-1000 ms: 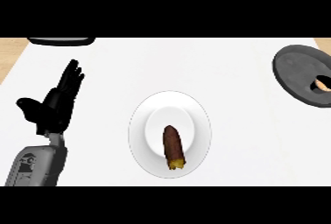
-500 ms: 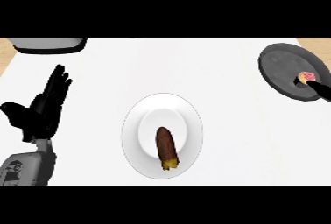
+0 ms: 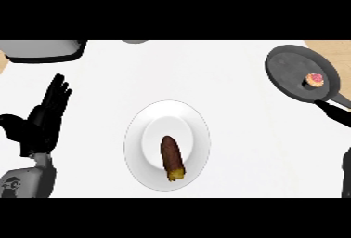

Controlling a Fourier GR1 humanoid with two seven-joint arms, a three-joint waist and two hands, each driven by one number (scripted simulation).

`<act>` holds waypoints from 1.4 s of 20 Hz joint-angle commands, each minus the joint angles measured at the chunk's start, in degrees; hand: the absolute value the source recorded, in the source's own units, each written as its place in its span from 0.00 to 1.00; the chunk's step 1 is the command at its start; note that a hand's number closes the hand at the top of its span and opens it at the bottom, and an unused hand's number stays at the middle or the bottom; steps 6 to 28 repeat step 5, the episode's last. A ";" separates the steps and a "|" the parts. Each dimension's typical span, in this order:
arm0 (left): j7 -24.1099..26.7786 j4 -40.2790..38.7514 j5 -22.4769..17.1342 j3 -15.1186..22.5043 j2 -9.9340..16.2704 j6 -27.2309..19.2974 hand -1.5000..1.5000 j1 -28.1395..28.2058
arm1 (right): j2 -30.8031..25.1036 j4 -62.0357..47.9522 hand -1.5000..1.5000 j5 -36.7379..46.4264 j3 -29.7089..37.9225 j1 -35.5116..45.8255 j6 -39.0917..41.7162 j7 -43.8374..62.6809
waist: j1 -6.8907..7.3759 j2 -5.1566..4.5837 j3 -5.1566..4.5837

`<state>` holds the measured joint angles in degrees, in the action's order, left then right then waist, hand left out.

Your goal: Pick the cupcake from the plate and place it in the pan

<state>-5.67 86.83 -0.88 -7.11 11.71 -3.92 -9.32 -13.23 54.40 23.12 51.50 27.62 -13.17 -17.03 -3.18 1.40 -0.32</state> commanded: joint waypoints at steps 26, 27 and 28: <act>0.81 -0.88 0.62 0.44 -0.42 -0.03 0.50 -0.64 | 12.88 31.74 0.00 3.66 -9.52 -13.87 1.52 16.21 | 1.26 -0.64 0.10; 0.81 -0.88 0.62 0.44 -0.42 -0.03 0.50 -0.64 | 12.88 31.74 0.00 3.66 -9.52 -13.87 1.52 16.21 | 1.26 -0.64 0.10; 0.81 -0.88 0.62 0.44 -0.42 -0.03 0.50 -0.64 | 12.88 31.74 0.00 3.66 -9.52 -13.87 1.52 16.21 | 1.26 -0.64 0.10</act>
